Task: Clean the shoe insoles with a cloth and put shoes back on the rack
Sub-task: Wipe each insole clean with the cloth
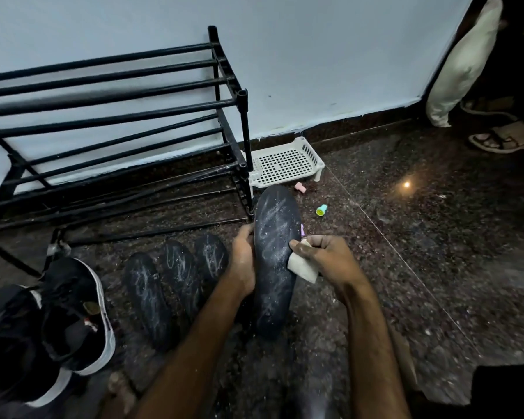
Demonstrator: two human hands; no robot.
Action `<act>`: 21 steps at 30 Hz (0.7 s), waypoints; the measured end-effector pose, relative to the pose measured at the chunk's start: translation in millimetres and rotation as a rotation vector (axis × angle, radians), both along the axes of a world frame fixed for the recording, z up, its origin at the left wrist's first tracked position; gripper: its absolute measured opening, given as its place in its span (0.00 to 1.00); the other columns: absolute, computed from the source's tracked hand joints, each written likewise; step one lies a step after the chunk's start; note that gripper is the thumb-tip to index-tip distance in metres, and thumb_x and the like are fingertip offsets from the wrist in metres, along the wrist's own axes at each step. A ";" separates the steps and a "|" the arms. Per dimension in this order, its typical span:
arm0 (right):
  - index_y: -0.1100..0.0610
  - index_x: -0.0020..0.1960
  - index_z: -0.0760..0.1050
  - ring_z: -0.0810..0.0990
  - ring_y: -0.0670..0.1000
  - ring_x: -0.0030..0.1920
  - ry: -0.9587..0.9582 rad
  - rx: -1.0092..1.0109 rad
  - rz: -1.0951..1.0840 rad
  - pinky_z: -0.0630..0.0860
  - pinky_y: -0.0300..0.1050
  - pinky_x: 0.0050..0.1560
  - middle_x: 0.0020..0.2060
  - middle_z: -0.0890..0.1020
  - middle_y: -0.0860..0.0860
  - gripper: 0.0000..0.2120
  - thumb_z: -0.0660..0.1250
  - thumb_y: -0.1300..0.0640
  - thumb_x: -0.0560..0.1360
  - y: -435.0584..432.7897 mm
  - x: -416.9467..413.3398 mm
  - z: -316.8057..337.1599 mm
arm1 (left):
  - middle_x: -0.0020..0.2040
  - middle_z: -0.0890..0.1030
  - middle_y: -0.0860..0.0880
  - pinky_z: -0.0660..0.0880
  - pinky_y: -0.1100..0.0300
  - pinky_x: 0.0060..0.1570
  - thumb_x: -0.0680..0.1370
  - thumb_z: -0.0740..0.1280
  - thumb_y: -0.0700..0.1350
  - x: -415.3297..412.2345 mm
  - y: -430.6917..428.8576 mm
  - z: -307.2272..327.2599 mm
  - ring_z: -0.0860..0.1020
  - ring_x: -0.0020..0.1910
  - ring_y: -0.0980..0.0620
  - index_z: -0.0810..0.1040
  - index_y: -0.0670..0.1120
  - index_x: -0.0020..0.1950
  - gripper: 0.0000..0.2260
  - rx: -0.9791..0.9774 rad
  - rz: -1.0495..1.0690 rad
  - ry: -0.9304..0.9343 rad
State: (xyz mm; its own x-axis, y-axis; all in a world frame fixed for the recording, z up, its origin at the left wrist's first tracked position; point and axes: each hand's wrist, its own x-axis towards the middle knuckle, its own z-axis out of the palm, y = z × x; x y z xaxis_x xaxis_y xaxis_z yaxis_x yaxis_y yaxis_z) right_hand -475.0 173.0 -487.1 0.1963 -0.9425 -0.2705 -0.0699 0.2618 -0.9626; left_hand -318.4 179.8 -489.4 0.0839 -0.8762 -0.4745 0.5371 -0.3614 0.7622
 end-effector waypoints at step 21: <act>0.54 0.37 0.83 0.80 0.51 0.36 0.251 -0.031 0.000 0.75 0.50 0.39 0.36 0.85 0.55 0.10 0.76 0.47 0.70 0.2 -24.1 11.5 | 0.64 0.80 0.45 0.77 0.52 0.60 0.83 0.57 0.54 6.6 5.0 -11.9 0.80 0.61 0.49 0.70 0.47 0.72 0.20 -0.234 -0.216 -0.209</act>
